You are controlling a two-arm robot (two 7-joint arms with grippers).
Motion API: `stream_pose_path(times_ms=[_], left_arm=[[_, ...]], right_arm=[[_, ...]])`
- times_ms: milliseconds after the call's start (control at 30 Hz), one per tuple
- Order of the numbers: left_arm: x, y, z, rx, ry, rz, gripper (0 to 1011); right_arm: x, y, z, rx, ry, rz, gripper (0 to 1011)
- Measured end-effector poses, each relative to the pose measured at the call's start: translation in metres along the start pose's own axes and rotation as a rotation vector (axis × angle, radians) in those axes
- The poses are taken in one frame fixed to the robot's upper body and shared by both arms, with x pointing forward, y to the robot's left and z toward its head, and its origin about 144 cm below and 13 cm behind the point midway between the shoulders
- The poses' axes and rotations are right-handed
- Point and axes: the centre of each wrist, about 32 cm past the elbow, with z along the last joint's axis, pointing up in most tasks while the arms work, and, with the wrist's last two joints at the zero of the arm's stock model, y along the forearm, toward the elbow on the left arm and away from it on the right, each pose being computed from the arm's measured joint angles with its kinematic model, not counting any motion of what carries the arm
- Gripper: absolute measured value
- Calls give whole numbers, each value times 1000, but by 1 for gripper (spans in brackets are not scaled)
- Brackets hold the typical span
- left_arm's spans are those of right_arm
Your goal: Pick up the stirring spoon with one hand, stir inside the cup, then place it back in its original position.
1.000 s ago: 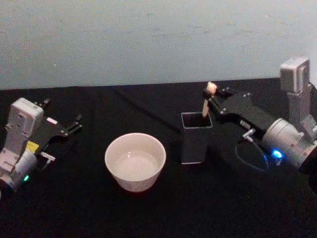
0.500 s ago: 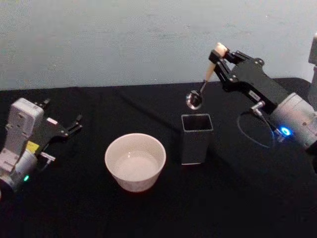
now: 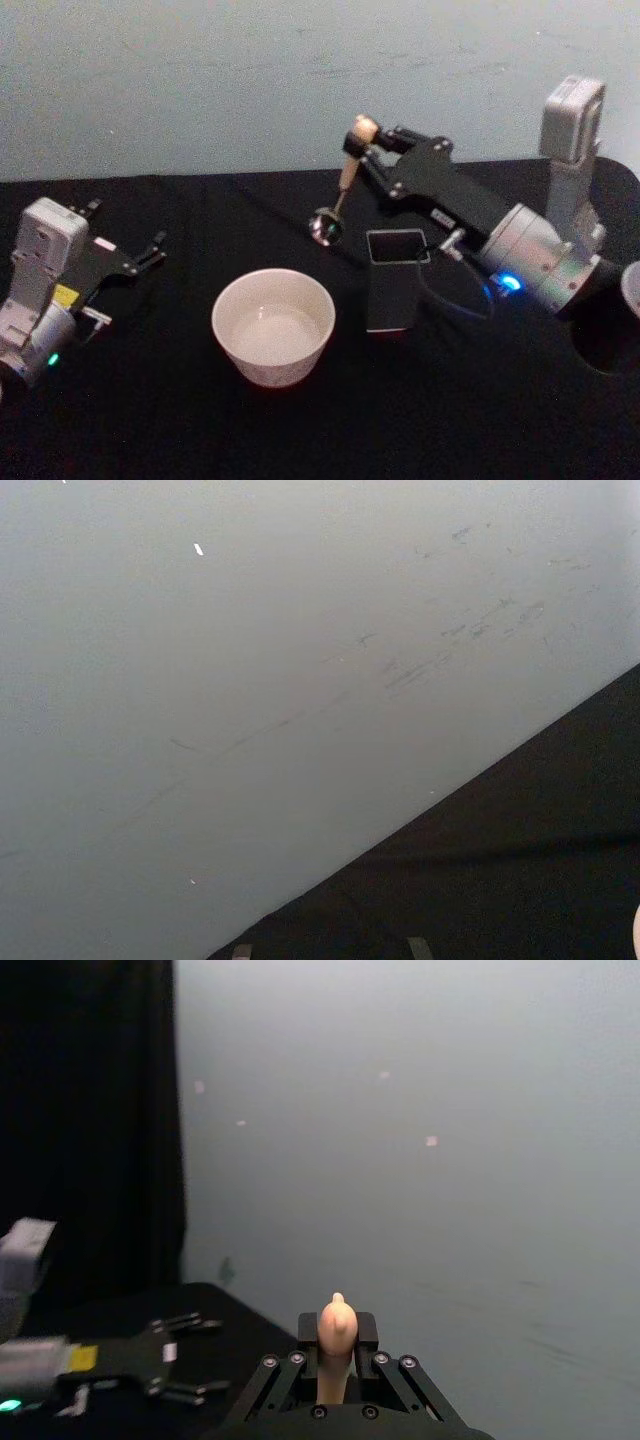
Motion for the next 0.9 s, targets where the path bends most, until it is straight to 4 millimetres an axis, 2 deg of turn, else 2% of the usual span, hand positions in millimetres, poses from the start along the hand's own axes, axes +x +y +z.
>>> stream_pose_path(times_ms=[233, 900], left_arm=[[0, 0, 0, 0, 0, 0, 1001], [0, 0, 0, 0, 0, 0, 1001]], right_arm=[[-8, 8, -25, -9, -16, 100, 212], [-19, 16, -79, -43, -70, 198, 212]])
